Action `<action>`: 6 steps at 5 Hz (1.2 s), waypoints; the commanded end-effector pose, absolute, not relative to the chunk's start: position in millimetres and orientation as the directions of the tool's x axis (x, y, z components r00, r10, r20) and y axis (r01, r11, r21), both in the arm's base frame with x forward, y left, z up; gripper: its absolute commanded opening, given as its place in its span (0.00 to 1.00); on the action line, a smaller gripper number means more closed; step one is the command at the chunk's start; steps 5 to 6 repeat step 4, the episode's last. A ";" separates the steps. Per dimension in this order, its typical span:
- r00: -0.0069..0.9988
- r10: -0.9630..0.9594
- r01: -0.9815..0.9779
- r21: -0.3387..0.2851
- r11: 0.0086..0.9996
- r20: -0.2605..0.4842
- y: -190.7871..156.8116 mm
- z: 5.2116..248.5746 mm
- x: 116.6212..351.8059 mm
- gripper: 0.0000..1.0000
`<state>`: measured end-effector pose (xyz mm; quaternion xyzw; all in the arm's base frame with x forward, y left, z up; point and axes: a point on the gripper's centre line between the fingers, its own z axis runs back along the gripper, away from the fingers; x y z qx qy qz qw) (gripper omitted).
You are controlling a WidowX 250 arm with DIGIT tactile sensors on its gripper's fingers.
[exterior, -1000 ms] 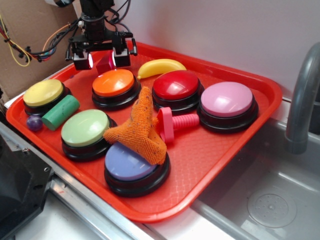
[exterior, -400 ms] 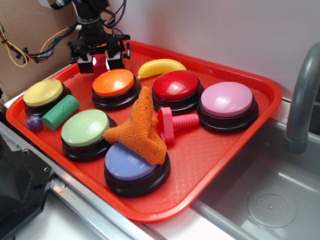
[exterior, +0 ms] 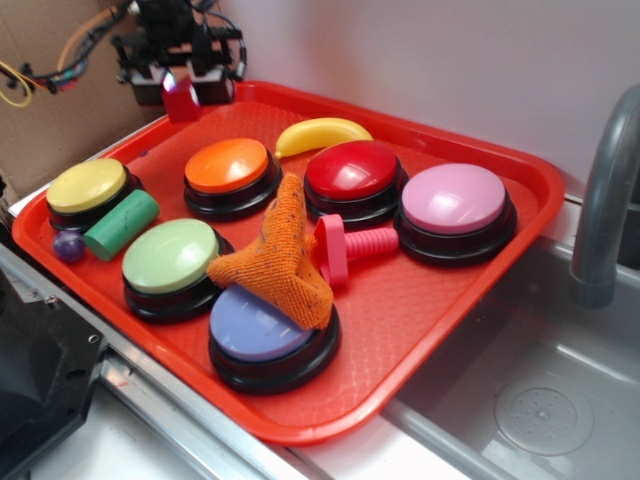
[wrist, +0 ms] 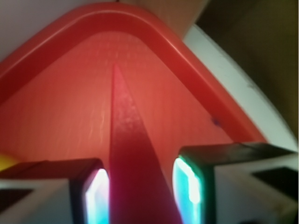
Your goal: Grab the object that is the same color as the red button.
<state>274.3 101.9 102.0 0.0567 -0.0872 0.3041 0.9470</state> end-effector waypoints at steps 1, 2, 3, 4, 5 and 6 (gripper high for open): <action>0.936 0.293 -0.294 -0.025 0.956 0.195 50.5 170.9 248.8 0.00; 0.967 0.182 -0.174 -0.055 0.983 0.179 23.8 183.0 226.7 0.00; 0.979 0.117 -0.106 -0.076 0.991 0.167 13.1 185.2 212.0 0.00; 0.974 0.147 -0.128 -0.118 0.985 0.174 9.1 181.9 197.1 0.00; 0.974 0.147 -0.128 -0.118 0.985 0.174 9.1 181.9 197.1 0.00; 0.974 0.147 -0.128 -0.118 0.985 0.174 9.1 181.9 197.1 0.00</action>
